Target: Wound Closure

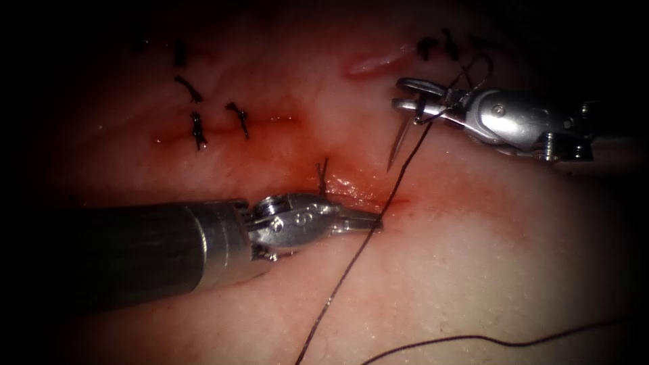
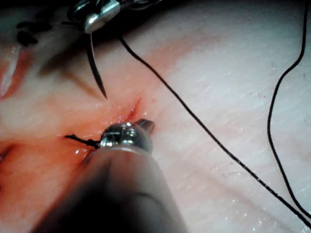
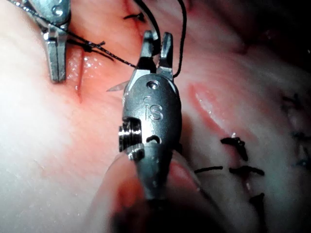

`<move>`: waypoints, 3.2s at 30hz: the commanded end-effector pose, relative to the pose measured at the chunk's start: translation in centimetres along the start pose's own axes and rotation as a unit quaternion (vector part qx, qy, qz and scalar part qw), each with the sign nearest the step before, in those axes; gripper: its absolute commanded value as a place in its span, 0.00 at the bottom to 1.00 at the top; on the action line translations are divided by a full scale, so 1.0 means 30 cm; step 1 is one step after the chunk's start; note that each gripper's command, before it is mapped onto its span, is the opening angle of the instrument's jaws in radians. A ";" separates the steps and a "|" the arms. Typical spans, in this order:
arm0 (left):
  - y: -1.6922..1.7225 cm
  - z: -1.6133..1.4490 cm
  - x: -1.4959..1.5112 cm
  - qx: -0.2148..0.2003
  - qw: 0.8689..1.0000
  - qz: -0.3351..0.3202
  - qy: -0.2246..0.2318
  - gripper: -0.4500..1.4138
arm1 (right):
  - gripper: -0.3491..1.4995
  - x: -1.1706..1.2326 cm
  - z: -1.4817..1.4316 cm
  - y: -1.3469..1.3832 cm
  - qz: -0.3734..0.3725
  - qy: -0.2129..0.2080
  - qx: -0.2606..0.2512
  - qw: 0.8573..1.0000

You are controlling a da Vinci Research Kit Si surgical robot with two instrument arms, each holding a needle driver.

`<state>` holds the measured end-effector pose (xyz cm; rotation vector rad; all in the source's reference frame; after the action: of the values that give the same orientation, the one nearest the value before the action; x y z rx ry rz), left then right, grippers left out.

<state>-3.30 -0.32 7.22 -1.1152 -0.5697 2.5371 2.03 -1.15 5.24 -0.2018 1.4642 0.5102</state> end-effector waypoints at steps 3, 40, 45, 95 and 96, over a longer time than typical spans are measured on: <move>0.001 0.005 -0.001 0.003 1.000 0.001 -0.015 0.18 | 0.00 -0.0012 0.0064 0.0004 -0.008 0.006 0.002 1.000; 0.005 0.002 0.002 0.014 0.999 -0.002 -0.040 0.30 | 0.00 -0.0104 0.0060 -0.0108 -0.060 -0.014 0.022 0.998; 0.004 -0.001 0.002 0.019 0.999 -0.004 -0.041 0.30 | 0.00 -0.0161 0.0057 -0.0112 -0.070 -0.023 0.028 0.997; 0.006 0.005 0.000 0.060 0.996 0.021 -0.070 0.35 | 0.00 -0.0538 -0.0074 -0.0460 -0.024 -0.112 0.134 0.984; 0.006 0.005 0.000 0.059 0.996 0.021 -0.070 0.35 | 0.00 -0.0562 -0.0077 -0.0473 -0.023 -0.119 0.142 0.982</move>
<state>-3.39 -0.54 7.19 -0.9209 -0.4275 2.6634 2.32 -2.85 6.58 0.0553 1.2746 0.2730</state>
